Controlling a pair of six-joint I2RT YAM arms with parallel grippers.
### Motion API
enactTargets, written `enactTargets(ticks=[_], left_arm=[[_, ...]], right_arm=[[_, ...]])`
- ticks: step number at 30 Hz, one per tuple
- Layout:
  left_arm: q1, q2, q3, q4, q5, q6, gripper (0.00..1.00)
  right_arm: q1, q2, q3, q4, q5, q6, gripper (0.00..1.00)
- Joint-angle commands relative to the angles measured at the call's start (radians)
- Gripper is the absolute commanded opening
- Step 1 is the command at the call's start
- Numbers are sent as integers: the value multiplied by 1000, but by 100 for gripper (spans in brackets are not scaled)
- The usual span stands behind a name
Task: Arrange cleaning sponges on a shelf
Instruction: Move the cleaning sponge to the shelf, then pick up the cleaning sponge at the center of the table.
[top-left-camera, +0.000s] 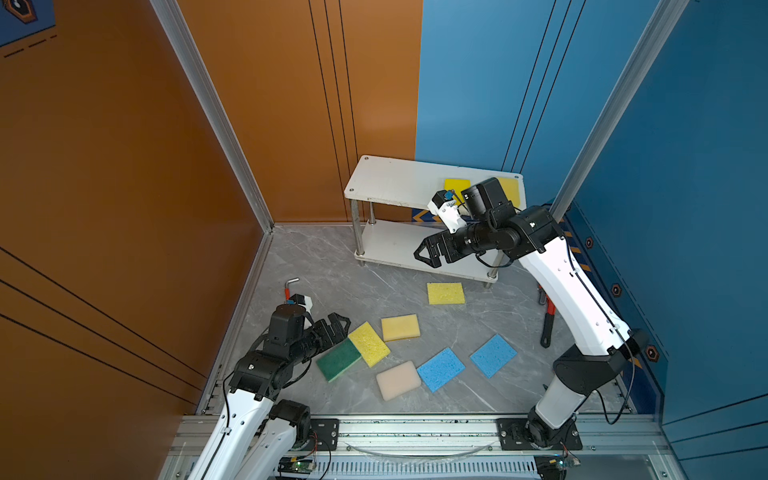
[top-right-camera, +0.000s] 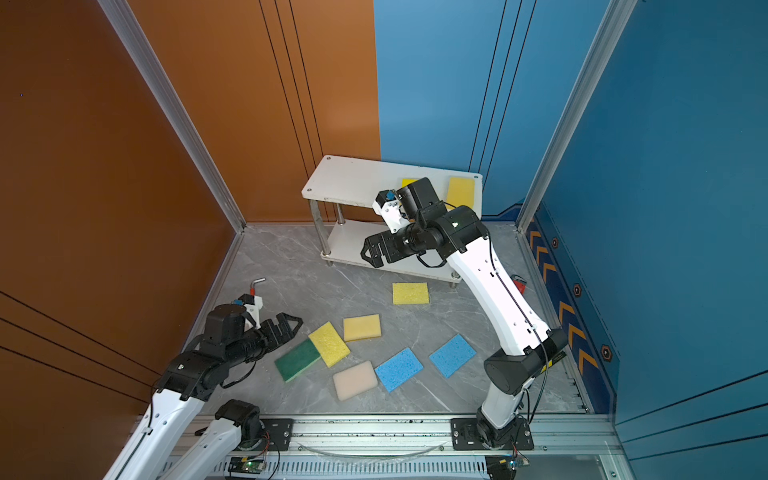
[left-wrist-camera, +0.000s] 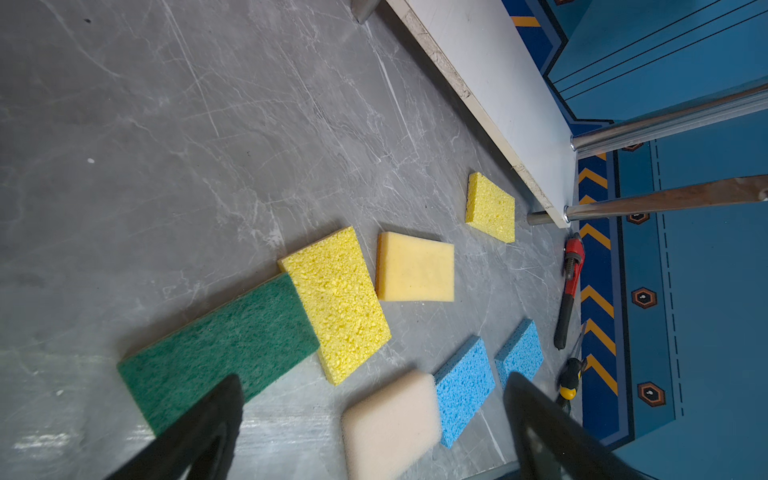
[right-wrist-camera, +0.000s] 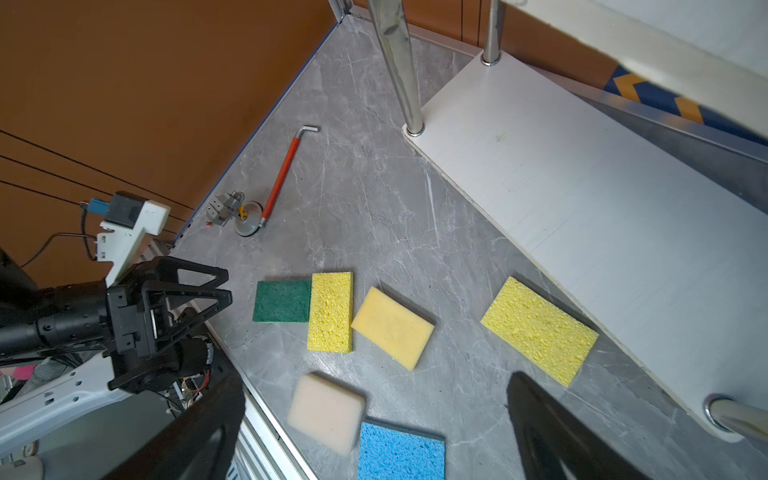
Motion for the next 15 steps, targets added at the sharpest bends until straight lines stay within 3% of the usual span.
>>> enactTargets(ticks=[1,4,15], left_arm=[[-10,1,-14,-18,-27,-12,98],[-11,2,-17,-15,-34,-18,98],[-17,17,-29,13,-40,-38,98]], right_arm=[[20,-7,-33,-30,81,-46,100],[43,-8,-74,-29,124,-94,100],[254,-108,-419,88,232,-517,100]])
